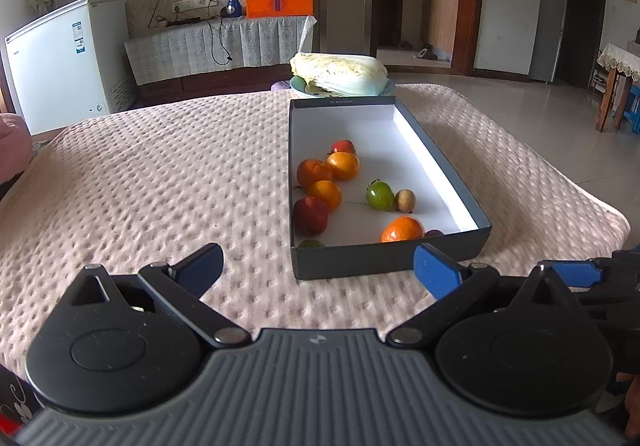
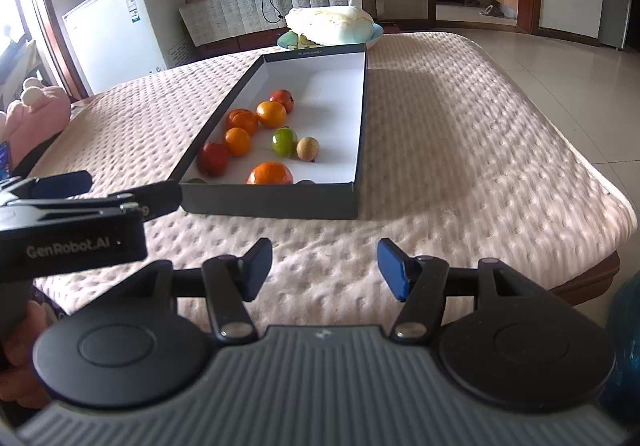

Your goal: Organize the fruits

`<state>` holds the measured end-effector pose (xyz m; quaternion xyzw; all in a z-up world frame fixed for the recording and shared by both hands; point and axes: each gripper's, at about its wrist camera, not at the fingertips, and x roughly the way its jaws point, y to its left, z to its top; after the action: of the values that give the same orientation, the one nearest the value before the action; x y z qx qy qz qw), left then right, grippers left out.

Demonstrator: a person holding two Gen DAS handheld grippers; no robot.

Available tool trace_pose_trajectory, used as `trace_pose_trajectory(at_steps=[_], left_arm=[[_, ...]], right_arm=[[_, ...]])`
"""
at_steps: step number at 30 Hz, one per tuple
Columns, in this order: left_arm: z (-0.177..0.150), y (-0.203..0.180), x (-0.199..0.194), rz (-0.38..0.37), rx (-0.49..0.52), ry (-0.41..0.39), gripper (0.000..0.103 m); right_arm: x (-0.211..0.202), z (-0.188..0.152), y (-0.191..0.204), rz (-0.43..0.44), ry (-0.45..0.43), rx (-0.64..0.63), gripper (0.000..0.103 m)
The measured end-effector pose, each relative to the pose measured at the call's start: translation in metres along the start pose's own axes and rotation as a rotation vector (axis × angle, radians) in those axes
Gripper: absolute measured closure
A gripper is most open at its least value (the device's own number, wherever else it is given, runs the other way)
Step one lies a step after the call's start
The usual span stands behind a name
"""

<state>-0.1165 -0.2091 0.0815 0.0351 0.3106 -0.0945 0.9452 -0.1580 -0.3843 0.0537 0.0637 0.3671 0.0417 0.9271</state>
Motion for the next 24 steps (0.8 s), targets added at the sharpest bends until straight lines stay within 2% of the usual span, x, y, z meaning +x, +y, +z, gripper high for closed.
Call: trace_pose_trajectory(at_steps=[24], left_arm=[[0.0009, -0.0036, 0.0013, -0.014, 0.009, -0.010, 0.000]], right_arm=[[0.0030, -0.0002, -0.0015, -0.018, 0.007, -0.003, 0.042]])
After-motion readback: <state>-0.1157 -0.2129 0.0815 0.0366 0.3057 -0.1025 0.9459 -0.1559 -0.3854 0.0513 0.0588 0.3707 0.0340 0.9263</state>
